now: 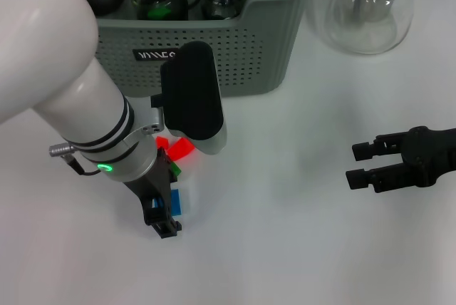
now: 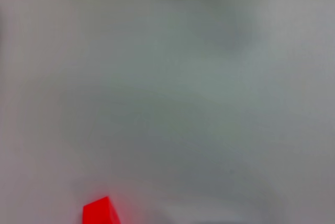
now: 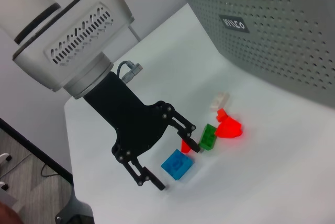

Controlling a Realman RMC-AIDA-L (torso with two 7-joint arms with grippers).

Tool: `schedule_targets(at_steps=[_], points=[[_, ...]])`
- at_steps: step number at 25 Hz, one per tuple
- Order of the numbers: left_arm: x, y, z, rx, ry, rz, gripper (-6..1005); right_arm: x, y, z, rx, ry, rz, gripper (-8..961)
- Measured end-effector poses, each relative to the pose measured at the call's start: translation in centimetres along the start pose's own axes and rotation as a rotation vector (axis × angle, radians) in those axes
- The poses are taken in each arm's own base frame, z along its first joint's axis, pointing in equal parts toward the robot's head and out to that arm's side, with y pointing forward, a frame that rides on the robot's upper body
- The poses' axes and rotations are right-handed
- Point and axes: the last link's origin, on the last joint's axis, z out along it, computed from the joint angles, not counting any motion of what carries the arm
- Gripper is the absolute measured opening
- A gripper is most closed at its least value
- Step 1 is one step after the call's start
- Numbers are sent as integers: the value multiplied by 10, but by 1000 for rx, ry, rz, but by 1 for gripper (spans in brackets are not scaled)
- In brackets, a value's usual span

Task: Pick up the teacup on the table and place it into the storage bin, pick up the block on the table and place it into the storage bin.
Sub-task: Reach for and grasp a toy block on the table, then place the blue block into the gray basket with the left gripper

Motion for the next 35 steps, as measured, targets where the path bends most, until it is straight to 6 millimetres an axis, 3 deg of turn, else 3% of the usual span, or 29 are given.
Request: schedule_targets(at_steps=[7, 12, 25, 27, 31, 33, 34, 35], points=[[-1, -2, 3, 9, -15, 3, 726, 0, 0, 0, 2, 0, 0, 824], [0, 0, 2, 11, -16, 15, 586, 0, 0, 0, 2, 0, 1, 824], [6, 3, -13, 9, 20, 14, 436, -1, -1, -1, 4, 0, -3, 824], [8, 7, -27, -16, 68, 4, 415, -1, -1, -1, 4, 0, -3, 824], [9, 14, -80, -165, 351, -77, 406, -1, -1, -2, 6, 1, -2, 825], [-1, -4, -125, -178, 605, -190, 407, -1, -1, -3, 8, 0, -2, 825], [-1, -4, -125, -178, 605, -190, 408, -1, -1, -3, 8, 0, -2, 825], [-7, -16, -143, -147, 705, -246, 409, -1, -1, -3, 8, 0, -3, 825]])
